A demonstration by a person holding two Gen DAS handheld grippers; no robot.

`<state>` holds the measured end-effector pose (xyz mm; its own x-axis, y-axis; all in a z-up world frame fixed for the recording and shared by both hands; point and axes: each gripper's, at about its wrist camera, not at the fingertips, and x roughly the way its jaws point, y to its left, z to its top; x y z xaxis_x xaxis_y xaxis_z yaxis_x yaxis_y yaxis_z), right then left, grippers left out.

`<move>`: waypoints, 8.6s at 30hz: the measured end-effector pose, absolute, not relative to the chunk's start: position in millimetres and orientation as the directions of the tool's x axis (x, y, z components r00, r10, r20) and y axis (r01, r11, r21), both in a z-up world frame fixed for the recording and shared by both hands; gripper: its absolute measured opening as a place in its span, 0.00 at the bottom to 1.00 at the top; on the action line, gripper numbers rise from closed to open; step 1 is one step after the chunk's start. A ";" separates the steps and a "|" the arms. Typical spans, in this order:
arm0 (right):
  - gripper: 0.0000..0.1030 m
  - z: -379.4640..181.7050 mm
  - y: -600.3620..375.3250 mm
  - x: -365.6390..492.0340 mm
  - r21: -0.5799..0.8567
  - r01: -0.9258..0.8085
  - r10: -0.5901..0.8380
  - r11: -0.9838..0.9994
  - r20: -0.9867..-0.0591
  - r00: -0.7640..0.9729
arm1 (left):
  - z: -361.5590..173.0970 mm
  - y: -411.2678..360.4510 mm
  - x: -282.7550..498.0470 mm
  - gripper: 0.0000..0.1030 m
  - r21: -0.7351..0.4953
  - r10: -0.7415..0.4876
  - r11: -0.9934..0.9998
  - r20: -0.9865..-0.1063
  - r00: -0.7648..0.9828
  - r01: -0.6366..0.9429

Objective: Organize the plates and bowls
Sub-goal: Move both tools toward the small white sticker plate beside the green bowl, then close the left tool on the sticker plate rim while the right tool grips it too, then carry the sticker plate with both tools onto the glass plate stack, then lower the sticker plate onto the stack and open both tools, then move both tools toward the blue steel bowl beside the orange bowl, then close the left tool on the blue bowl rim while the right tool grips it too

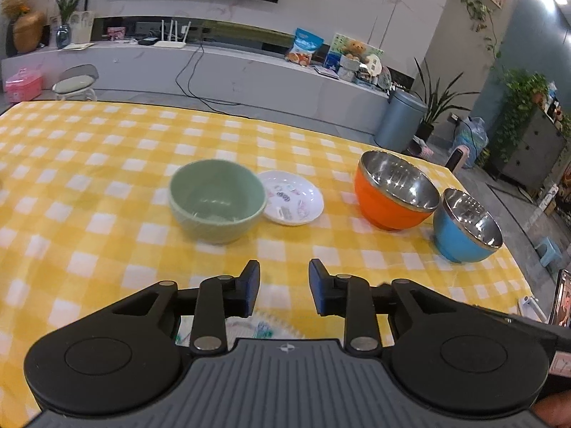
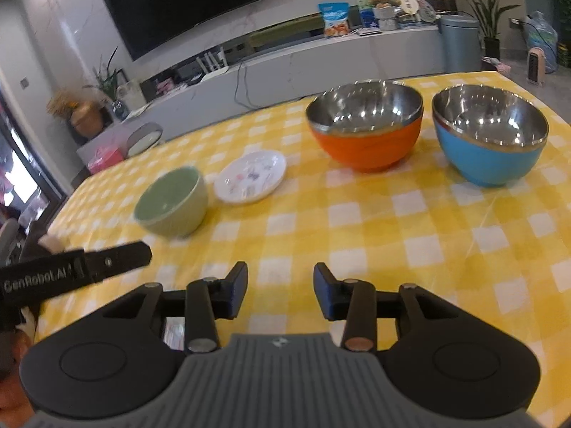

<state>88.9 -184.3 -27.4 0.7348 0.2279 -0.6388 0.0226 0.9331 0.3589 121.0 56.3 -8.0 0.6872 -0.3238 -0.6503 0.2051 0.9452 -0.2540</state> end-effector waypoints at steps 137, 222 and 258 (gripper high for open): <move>0.02 -35.6 -144.5 93.3 0.552 -0.006 0.473 0.834 -0.709 0.524 | -15.9 90.0 59.2 0.05 -0.269 -0.057 0.898 -0.856 0.514 -0.348; 0.64 6.2 -370.8 184.4 0.218 0.389 -0.143 0.895 -0.685 0.714 | 12.7 -112.6 150.7 0.48 -0.414 -0.480 0.874 -0.647 0.593 0.255; 0.19 -41.4 -398.8 201.3 0.328 0.459 -0.051 0.826 -0.767 0.639 | -26.6 -173.2 208.3 0.12 -0.356 -0.428 0.904 -0.724 0.541 0.238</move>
<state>201.3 -398.8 -41.4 0.6392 -0.0512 -0.7673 0.4594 0.8256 0.3276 208.3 -173.2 -26.6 0.5409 -0.4280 -0.7240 0.2378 0.9036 -0.3564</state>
